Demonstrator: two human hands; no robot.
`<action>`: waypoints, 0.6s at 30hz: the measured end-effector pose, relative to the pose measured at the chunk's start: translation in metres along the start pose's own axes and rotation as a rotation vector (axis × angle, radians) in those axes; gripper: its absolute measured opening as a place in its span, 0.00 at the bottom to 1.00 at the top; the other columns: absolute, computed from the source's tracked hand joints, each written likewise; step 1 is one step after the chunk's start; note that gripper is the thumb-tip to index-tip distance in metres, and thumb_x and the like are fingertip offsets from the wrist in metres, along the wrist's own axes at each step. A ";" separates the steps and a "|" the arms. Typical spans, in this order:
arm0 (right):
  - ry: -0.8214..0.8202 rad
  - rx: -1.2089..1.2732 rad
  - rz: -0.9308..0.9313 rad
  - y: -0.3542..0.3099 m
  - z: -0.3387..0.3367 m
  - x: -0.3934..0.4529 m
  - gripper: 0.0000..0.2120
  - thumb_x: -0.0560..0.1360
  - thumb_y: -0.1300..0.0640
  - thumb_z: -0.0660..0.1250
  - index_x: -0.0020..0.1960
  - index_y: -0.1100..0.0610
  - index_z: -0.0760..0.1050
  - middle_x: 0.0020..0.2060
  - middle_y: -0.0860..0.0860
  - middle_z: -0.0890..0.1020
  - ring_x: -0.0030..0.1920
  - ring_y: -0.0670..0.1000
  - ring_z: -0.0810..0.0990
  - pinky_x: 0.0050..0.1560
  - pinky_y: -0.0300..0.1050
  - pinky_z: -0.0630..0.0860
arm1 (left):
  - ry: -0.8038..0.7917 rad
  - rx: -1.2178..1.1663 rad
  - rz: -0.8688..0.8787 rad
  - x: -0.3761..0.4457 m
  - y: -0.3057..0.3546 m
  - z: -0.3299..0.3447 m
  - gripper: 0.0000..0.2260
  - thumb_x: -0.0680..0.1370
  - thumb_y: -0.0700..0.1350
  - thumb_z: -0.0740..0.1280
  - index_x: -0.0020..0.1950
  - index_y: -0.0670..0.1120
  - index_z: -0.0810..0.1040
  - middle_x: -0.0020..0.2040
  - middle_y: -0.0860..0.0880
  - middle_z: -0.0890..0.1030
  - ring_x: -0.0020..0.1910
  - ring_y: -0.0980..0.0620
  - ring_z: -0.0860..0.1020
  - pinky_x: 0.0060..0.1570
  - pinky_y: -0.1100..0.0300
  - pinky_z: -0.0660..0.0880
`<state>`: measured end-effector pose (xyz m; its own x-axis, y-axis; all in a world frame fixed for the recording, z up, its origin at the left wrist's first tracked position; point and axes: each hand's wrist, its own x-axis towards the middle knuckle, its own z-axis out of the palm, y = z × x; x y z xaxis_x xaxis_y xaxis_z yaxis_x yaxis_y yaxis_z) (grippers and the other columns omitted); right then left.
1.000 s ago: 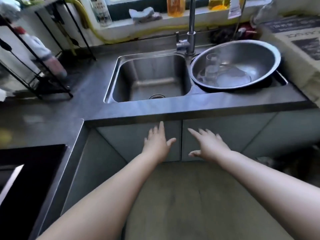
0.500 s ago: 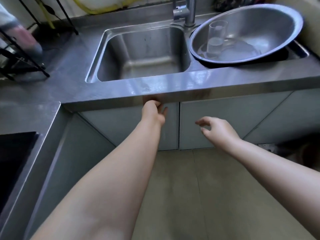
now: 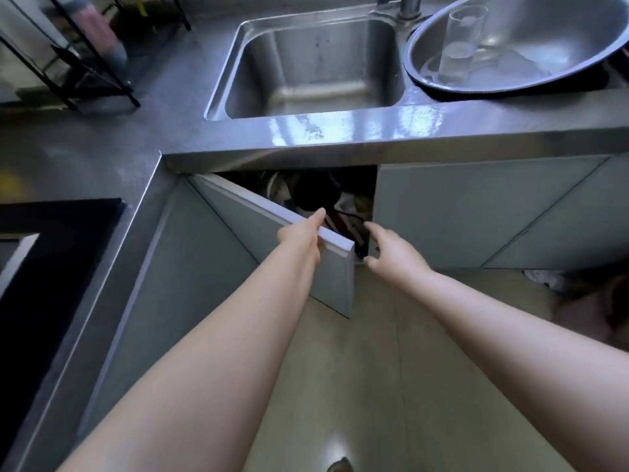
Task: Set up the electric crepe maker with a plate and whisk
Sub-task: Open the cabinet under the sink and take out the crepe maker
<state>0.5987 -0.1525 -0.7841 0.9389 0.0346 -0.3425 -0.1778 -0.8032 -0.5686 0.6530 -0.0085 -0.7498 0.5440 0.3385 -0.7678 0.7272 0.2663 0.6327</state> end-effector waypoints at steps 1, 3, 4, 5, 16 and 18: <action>-0.059 -0.030 -0.024 -0.006 0.010 -0.007 0.33 0.76 0.58 0.63 0.78 0.50 0.54 0.71 0.56 0.69 0.67 0.58 0.72 0.63 0.51 0.73 | 0.054 0.067 0.035 -0.006 -0.008 -0.012 0.15 0.72 0.44 0.74 0.54 0.42 0.73 0.37 0.47 0.76 0.31 0.50 0.74 0.29 0.62 0.72; -0.180 -0.047 -0.058 -0.017 0.031 -0.021 0.35 0.76 0.58 0.63 0.79 0.47 0.52 0.72 0.53 0.69 0.68 0.56 0.72 0.64 0.50 0.73 | 0.165 0.243 0.142 -0.016 -0.024 -0.040 0.16 0.74 0.42 0.69 0.57 0.40 0.68 0.45 0.45 0.77 0.38 0.46 0.78 0.34 0.61 0.73; -0.241 -0.045 -0.076 -0.022 0.043 -0.029 0.36 0.76 0.58 0.64 0.79 0.45 0.51 0.73 0.52 0.69 0.69 0.55 0.72 0.64 0.50 0.73 | 0.204 0.317 0.213 -0.019 -0.030 -0.054 0.16 0.75 0.41 0.67 0.59 0.40 0.66 0.51 0.44 0.78 0.44 0.44 0.79 0.39 0.58 0.75; -0.296 -0.044 -0.104 -0.030 0.055 -0.037 0.37 0.76 0.58 0.64 0.78 0.43 0.50 0.73 0.51 0.69 0.69 0.55 0.72 0.64 0.50 0.73 | 0.226 0.375 0.274 -0.023 -0.033 -0.070 0.17 0.75 0.40 0.66 0.60 0.41 0.63 0.57 0.42 0.77 0.48 0.42 0.78 0.44 0.55 0.77; -0.420 -0.292 -0.340 -0.078 0.135 -0.069 0.37 0.75 0.58 0.62 0.79 0.50 0.47 0.73 0.53 0.67 0.69 0.59 0.67 0.67 0.51 0.69 | 0.349 2.485 0.645 -0.016 -0.050 -0.203 0.25 0.82 0.44 0.52 0.79 0.40 0.55 0.81 0.40 0.50 0.80 0.40 0.43 0.77 0.43 0.41; -0.421 -0.307 -0.343 -0.074 0.130 -0.064 0.36 0.77 0.56 0.61 0.79 0.51 0.47 0.73 0.54 0.67 0.70 0.59 0.66 0.68 0.51 0.68 | 0.381 2.590 0.529 -0.009 -0.051 -0.219 0.25 0.83 0.44 0.48 0.80 0.40 0.51 0.81 0.40 0.48 0.80 0.40 0.42 0.76 0.44 0.39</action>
<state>0.5130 -0.0176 -0.8173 0.7198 0.5023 -0.4792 0.2649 -0.8368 -0.4793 0.5195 0.1730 -0.7532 0.8632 0.1248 -0.4891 -0.3199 -0.6144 -0.7212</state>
